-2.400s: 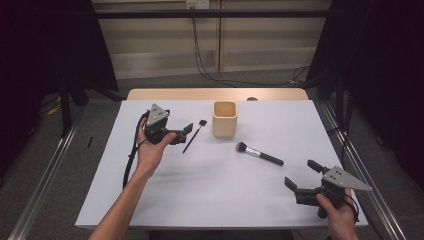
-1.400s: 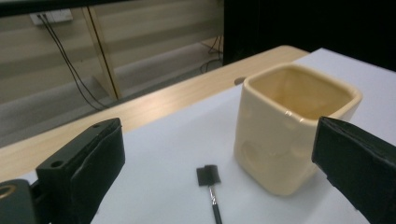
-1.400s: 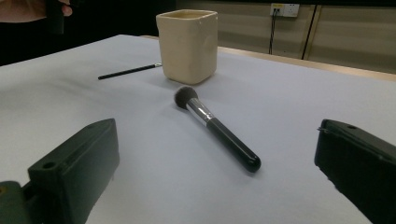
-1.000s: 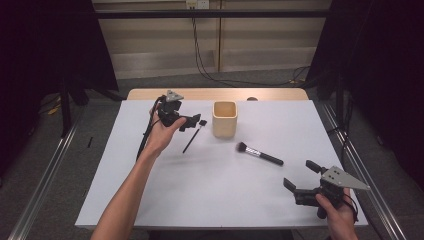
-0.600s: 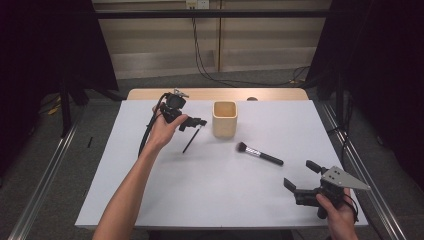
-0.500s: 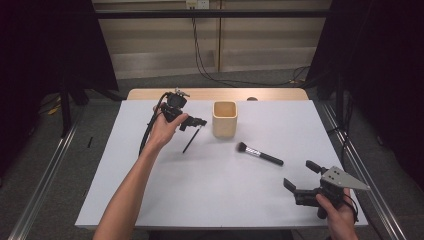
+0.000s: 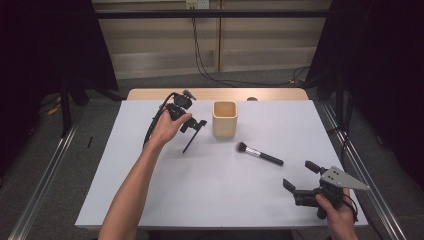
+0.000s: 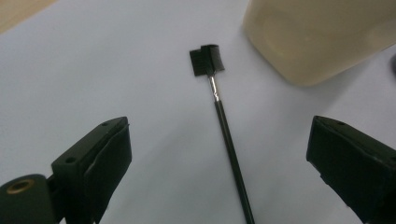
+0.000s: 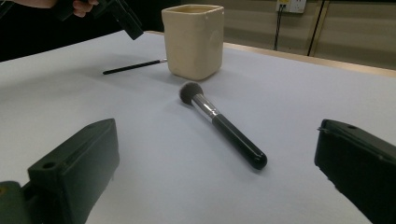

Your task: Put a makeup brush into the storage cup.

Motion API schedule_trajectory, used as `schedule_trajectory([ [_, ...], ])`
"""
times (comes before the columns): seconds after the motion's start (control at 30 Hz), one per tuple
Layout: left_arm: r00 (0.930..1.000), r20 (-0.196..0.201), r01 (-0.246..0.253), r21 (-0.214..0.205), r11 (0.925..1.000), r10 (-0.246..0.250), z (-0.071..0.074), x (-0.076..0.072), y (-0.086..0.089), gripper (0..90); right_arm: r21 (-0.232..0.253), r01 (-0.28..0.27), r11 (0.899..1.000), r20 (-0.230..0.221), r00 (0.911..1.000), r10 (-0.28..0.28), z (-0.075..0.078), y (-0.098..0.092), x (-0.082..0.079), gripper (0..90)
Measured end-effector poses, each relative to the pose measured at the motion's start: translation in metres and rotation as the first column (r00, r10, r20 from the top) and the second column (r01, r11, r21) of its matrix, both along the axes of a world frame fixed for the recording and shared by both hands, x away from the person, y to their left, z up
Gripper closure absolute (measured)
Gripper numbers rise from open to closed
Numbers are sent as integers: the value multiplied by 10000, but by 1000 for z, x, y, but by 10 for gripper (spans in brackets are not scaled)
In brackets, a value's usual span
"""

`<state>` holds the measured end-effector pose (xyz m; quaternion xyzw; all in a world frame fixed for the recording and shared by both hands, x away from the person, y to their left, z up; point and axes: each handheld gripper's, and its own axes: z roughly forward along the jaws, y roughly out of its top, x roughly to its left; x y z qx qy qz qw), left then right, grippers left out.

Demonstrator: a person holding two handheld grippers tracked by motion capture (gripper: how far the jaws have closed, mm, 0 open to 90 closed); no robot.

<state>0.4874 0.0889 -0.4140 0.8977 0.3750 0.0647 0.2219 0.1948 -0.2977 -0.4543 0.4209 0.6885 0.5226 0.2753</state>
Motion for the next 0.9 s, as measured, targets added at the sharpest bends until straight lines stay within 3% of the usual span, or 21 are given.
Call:
schedule_trajectory([
  [0.17, 9969, -712, 366, 592, 9976, -324, -10, 6, -9, 81, -51, -68, 10000, 25, 10000, 68, 0, 0, 1, 0],
  [0.23, 9968, -679, 471, 831, 9954, -415, -12, 8, -12, 84, -77, -104, 9999, 33, 9999, 105, 0, 1, 0, 0],
  [0.33, 9960, -793, 466, 740, 9962, -407, -13, 9, -13, 64, -89, -125, 9999, 38, 9999, 126, 0, 1, 0, 0],
  [0.43, 9948, -969, 414, 964, 9945, -320, -17, 10, -15, 68, -85, -120, 9999, 38, 9999, 120, 0, 0, 0, 0],
  [0.47, 9939, -1039, 495, 1190, 9917, -372, -20, 11, -15, 81, -67, -127, 9999, 7, 9999, 127, 0, 0, 0, 0],
  [0.63, 9895, -1390, 584, 1367, 9889, -392, -26, 15, -18, 169, -103, -181, 9998, 24, 9998, 182, 0, 1, 0, 0],
  [0.8, 9918, -1158, 738, 1729, 9822, -542, -29, 14, -24, 212, -87, -159, 9998, 11, 9999, 159, 0, 1, 0, 0],
  [0.83, 9883, -1400, 858, 1856, 9789, -600, -32, 15, -25, 262, -80, -147, 9999, 8, 9999, 147, 0, 0, 0, 0],
  [0.9, 9876, -1487, 779, 1898, 9787, -498, -34, 15, -27, 306, -69, -153, 9999, 10, 9999, 153, 0, 0, 0, 0],
])
